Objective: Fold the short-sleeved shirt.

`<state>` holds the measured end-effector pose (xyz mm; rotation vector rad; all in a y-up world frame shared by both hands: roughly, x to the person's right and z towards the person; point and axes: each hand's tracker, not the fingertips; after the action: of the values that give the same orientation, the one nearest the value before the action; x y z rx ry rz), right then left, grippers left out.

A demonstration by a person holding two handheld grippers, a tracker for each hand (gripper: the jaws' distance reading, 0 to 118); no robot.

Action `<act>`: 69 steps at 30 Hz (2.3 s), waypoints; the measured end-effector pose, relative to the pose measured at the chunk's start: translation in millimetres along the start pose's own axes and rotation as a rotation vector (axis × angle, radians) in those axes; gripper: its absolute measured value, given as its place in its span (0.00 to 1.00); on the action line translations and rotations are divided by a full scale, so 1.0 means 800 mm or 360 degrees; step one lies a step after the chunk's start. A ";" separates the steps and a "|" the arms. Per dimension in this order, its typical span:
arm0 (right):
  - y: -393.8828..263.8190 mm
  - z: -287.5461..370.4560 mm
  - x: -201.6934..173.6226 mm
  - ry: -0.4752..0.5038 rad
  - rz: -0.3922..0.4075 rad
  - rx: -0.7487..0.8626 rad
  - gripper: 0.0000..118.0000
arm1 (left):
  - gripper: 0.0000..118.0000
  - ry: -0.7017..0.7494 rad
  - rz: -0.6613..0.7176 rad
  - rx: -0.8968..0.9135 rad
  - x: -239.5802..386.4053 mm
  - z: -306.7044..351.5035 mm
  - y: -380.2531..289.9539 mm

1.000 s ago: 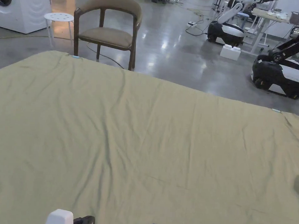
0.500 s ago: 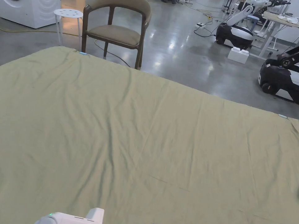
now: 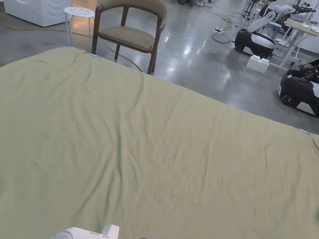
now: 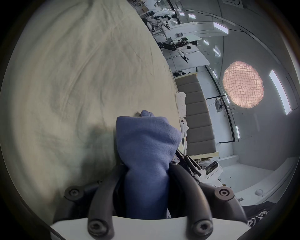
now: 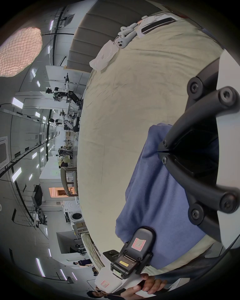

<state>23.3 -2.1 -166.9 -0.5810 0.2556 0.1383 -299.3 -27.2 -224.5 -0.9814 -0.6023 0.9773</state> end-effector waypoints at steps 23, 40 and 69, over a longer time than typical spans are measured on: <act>0.213 0.018 0.083 -0.0102 -0.0018 0.0428 0.00 | 0.20 0.0618 -0.0144 0.0234 0.046 0.359 0.122; 0.230 0.022 0.121 -0.0174 -0.0068 0.0464 0.00 | 0.23 0.1243 0.0099 0.0396 0.027 0.494 0.168; 0.209 0.017 0.131 -0.0152 -0.0195 0.0407 0.00 | 0.57 0.1314 -0.0838 0.0896 0.147 0.228 0.109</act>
<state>93.2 150.3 -272.6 -0.3337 0.1411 0.0139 -425.4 169.5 -219.0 -0.5839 0.1243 0.1864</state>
